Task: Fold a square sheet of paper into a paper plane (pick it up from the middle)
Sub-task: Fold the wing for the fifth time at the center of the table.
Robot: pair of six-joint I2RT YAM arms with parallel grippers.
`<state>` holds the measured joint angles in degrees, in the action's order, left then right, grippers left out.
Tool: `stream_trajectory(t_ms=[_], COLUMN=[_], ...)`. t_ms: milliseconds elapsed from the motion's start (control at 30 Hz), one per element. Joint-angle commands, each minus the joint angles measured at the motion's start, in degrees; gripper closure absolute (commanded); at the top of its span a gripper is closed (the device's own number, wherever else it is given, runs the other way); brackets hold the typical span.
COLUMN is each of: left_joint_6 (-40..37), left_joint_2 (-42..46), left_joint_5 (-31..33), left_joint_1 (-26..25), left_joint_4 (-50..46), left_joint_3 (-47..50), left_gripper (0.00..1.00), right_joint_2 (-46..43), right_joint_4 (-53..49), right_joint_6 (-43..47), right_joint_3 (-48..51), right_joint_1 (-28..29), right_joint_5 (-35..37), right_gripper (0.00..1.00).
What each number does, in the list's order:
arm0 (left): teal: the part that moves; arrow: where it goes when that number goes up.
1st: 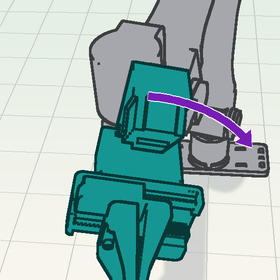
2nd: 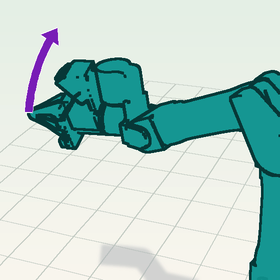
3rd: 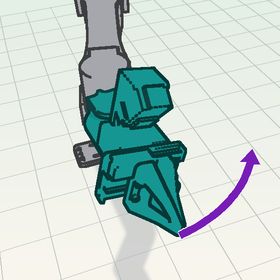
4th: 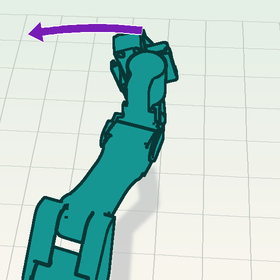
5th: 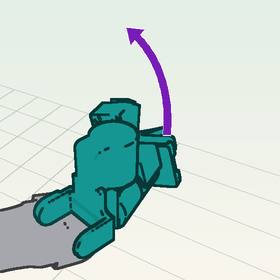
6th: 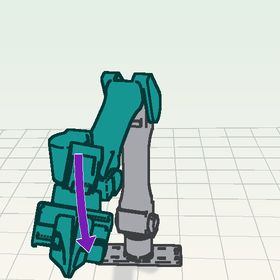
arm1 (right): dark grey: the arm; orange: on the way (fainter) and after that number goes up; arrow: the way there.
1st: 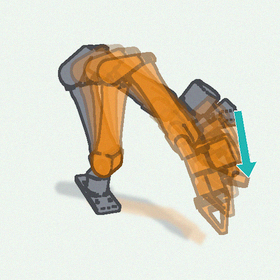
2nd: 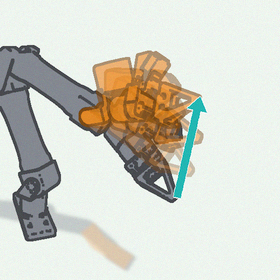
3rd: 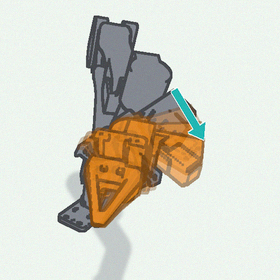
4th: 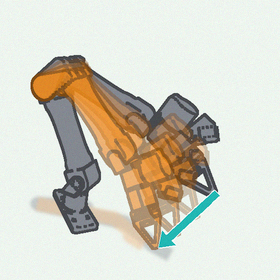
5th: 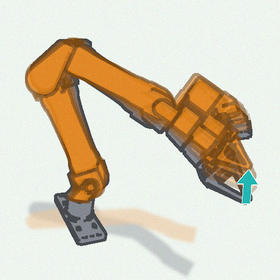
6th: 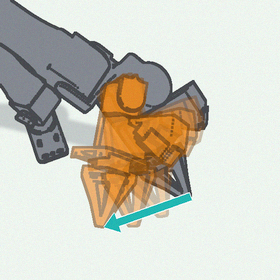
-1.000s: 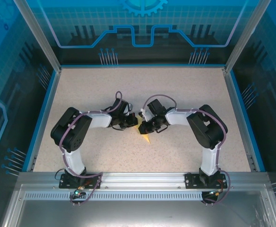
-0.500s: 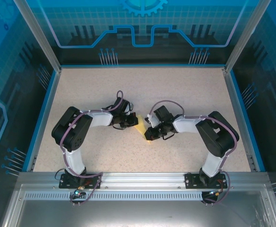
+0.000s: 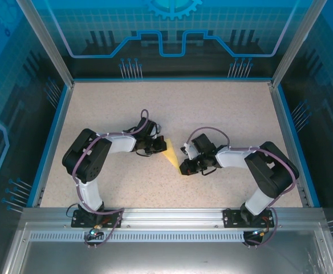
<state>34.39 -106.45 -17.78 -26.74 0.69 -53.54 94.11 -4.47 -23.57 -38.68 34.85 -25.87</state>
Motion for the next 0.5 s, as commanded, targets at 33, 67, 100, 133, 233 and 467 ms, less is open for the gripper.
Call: stream_trajectory(t_ms=[33, 67, 100, 133, 233, 467], left_joint_6=[-1.3, -1.3, -1.3, -1.3, -1.4, 0.3], left_joint_2=[-4.4, -4.4, -4.4, -4.3, -3.9, 2.1], left_joint_5=[9.4, 9.3, 9.3, 9.3, 8.8, 5.4], left_joint_1=[0.4, 0.4, 0.4, 0.4, 0.4, -0.2], left_joint_4=[-5.9, -5.9, -6.0, -6.1, -6.3, -8.8], left_joint_3=[1.1, 1.1, 1.0, 0.9, 0.5, -3.7], left_gripper=[0.99, 0.99, 0.99, 0.99, 0.98, 0.79], right_joint_2=[0.7, 0.5, 0.2, -0.3, -3.3, -11.1], right_joint_4=[-11.9, -12.3, -12.8, -13.1, -14.4, -14.9], right_joint_6=[-1.4, -1.6, -1.7, -1.8, -2.1, -6.6], right_joint_3=[2.2, 2.1, 2.2, 2.2, 1.6, -3.3], right_joint_1=[1.2, 1.3, 1.5, 1.6, 1.5, 0.2], right_joint_5=[1.8, 2.2, 2.5, 2.7, 3.6, 11.2], right_gripper=[0.95, 0.95, 0.95, 0.95, 0.95, 0.81])
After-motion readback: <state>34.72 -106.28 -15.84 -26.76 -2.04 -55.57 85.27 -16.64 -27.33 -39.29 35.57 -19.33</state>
